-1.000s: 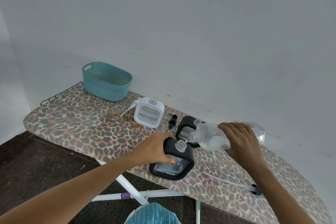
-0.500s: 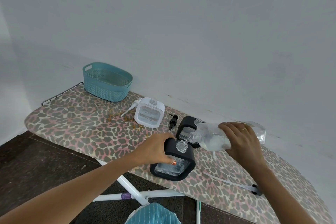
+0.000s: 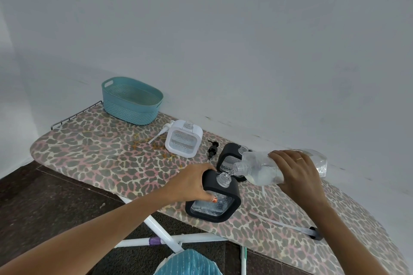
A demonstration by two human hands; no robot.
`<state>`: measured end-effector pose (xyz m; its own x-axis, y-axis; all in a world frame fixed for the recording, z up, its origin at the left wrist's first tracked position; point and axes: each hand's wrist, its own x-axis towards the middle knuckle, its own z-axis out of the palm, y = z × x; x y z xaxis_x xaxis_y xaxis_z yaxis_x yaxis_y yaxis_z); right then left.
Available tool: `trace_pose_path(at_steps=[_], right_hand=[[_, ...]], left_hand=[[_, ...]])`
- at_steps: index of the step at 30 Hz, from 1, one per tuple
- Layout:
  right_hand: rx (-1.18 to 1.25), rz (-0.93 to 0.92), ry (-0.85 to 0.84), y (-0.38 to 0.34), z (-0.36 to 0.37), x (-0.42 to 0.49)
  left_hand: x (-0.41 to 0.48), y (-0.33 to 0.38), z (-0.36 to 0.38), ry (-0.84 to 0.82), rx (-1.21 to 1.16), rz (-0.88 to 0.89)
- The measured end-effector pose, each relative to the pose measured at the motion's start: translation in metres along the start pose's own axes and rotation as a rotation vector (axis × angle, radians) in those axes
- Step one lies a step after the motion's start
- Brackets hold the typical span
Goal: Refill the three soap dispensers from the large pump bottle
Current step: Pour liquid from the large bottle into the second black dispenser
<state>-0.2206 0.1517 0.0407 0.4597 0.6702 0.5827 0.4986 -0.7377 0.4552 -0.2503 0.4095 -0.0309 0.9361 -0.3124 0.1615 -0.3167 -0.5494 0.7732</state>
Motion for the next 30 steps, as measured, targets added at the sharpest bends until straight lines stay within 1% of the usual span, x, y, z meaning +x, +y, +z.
trace_pose_path(at_steps=[30], right_hand=[[-0.004, 0.014, -0.010, 0.0035, -0.0015, -0.0020]], left_hand=[[0.0006, 0.0021, 0.0030, 0.003, -0.036, -0.014]])
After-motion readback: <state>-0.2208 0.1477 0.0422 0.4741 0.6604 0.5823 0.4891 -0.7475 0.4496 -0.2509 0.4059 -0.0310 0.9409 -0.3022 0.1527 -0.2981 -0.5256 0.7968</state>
